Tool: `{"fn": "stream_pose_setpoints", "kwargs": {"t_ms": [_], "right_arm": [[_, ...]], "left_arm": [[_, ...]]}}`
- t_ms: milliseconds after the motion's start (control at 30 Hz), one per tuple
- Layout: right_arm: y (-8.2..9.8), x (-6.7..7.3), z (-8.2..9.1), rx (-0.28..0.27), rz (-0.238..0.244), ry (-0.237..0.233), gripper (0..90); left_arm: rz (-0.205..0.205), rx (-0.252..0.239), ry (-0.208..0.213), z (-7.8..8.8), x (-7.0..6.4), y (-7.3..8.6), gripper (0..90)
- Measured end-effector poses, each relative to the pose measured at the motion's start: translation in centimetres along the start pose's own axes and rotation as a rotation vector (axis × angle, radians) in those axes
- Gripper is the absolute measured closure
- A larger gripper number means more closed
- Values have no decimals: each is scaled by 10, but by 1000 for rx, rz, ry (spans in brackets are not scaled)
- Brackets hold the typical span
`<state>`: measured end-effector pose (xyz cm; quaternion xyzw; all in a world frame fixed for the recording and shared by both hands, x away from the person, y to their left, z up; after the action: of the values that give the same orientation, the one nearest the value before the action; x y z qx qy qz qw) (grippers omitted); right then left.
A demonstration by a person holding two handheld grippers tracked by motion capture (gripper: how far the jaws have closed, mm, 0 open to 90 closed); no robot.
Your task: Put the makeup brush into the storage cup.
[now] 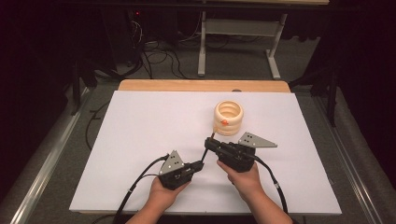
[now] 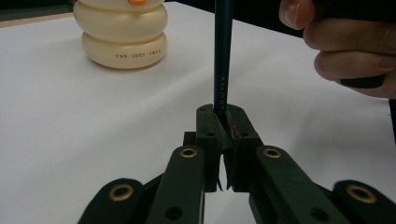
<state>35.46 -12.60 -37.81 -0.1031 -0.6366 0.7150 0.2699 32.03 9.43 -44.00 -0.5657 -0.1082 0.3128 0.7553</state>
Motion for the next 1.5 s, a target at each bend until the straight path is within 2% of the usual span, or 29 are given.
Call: {"fn": "stream_pose_setpoints", "kwargs": {"t_ms": [233,933,1233,1500], "right_arm": [[0,1,0,4,-15,-14,849],[-1,4,0,-3,-5,-33,856],[-1,4,0,-4,-4,-33,856],[-3,2,4,-11,-2,-20,856]], "left_arm": [[-2,3,-3,-1,0,0,858],[1,3,9,0,0,0,825],[-3,-11,14,1,0,-1,681],[10,-9,-41,3,4,-4,479]]}}
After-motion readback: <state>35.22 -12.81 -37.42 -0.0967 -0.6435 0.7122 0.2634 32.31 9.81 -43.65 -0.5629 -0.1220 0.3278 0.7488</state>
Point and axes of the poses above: each handheld gripper's, and its own axes: z roughly backward along the jaws, y roughly out of its underside, x roughly to its left, the point moved 1 cm from there along -z, roughly forward along the jaws, and after that the axes turned 5 degrees about z, right-handed, at the moved point
